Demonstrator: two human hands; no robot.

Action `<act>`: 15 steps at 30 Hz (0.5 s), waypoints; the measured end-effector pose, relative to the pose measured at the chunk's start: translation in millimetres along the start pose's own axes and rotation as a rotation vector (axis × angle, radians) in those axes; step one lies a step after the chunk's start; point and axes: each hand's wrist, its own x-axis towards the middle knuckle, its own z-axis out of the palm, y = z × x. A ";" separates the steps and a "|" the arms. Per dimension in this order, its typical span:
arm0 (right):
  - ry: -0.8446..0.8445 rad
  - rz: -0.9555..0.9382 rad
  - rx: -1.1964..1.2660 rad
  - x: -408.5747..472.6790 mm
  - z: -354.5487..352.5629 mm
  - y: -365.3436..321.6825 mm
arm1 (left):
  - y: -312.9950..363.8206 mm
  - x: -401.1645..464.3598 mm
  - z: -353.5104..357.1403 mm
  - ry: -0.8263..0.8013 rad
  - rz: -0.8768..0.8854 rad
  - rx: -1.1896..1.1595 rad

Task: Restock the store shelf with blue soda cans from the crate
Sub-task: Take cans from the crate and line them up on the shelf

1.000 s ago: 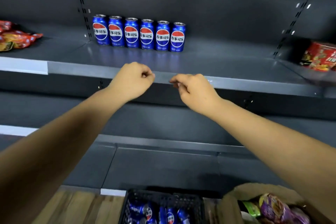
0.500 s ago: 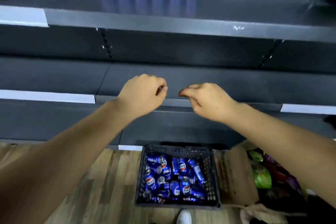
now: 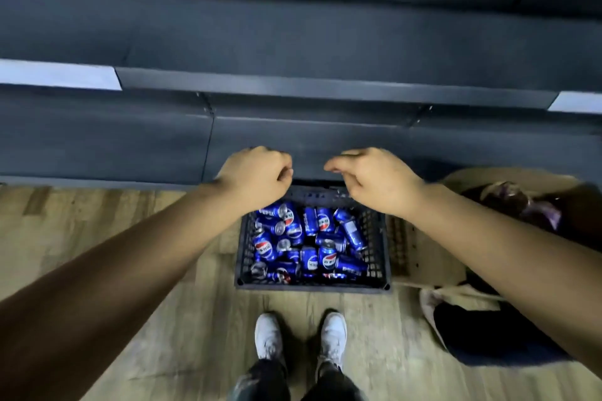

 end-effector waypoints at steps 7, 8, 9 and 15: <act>-0.173 0.067 -0.071 12.4 160.0 77.5 | -22.1 23.4 159.5 -0.188 -0.096 0.051; -0.185 0.088 -0.065 15.7 187.5 89.5 | -30.3 26.0 186.1 -0.211 -0.103 0.060; -0.194 0.109 -0.055 19.3 213.0 100.9 | -39.8 29.0 211.7 -0.226 -0.109 0.060; -0.106 0.304 0.226 53.2 383.7 160.1 | -85.7 65.4 381.3 -0.295 -0.187 -0.183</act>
